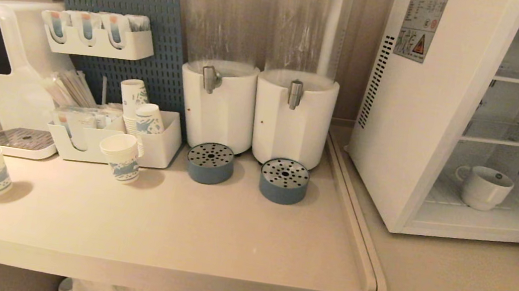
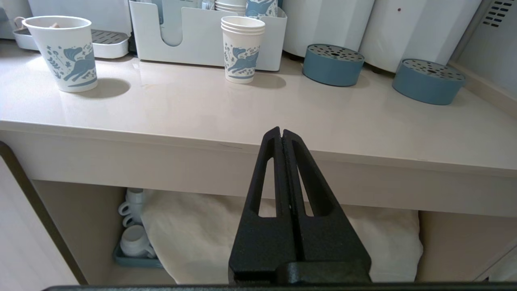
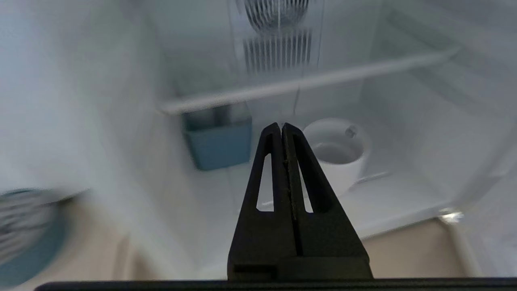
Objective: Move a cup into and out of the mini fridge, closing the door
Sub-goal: Take the ceramic cup out of the freezer
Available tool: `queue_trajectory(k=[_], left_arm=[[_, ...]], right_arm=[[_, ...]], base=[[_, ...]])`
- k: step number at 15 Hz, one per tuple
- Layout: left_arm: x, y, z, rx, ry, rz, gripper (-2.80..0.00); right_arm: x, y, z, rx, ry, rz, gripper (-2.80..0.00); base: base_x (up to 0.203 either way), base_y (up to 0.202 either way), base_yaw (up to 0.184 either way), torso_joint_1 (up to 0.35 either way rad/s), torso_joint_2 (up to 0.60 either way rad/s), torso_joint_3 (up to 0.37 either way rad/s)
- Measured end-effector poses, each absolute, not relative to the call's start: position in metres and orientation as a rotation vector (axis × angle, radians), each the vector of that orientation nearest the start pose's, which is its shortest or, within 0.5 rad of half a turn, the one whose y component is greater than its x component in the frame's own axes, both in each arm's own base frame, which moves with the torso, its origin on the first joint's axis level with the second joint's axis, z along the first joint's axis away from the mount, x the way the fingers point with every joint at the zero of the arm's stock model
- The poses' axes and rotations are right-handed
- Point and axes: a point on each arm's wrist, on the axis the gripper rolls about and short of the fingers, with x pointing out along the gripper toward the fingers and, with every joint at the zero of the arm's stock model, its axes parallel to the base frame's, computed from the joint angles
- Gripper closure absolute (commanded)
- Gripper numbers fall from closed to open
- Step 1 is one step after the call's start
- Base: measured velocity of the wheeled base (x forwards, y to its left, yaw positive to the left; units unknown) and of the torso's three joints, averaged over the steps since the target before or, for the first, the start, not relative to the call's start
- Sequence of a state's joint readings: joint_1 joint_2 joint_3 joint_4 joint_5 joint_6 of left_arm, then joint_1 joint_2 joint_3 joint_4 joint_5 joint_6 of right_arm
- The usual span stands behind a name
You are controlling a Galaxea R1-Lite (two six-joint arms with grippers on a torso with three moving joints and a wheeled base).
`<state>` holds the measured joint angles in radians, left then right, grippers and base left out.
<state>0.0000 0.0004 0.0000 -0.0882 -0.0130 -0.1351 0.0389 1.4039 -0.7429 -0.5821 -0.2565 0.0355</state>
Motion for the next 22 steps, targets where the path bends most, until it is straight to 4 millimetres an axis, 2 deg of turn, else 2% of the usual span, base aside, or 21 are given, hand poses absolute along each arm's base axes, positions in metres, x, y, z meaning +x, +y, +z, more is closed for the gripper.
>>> queue_trajectory(k=[2,3,5,9,13,16,22], left_arm=[[-0.023,0.000,0.084,-0.132,-0.085,-0.020,0.00],[-0.023,0.000,0.084,-0.131,-0.085,-0.020,0.00],[-0.023,0.000,0.084,-0.130,-0.085,-0.021,0.00],[-0.023,0.000,0.084,-0.129,-0.085,-0.021,0.00],[-0.023,0.000,0.084,-0.125,-0.086,-0.024,0.00],[-0.023,0.000,0.084,-0.123,-0.086,-0.024,0.00],[-0.023,0.000,0.084,-0.117,-0.086,-0.024,0.00]], right_arm=[[0.269,0.007,0.207,0.013,0.072,-0.268,0.00],[0.282,0.009,0.192,0.004,0.057,-0.292,-2.80],[0.302,0.011,0.167,-0.014,0.016,-0.326,-2.80],[0.322,0.010,0.141,-0.046,0.008,-0.356,-2.80],[0.333,0.008,0.127,-0.064,0.010,-0.385,-2.80],[0.344,-0.006,0.115,-0.082,0.010,-0.420,-2.80],[0.346,-0.014,0.103,-0.090,0.044,-0.454,-2.80]], base=[[0.000,0.000,0.000,0.000,0.00,0.000],[0.000,0.000,0.000,0.000,0.00,0.000],[0.000,0.000,0.000,0.000,0.00,0.000],[0.000,0.000,0.000,0.000,0.00,0.000],[0.000,0.000,0.000,0.000,0.00,0.000],[0.000,0.000,0.000,0.000,0.00,0.000],[0.000,0.000,0.000,0.000,0.00,0.000]])
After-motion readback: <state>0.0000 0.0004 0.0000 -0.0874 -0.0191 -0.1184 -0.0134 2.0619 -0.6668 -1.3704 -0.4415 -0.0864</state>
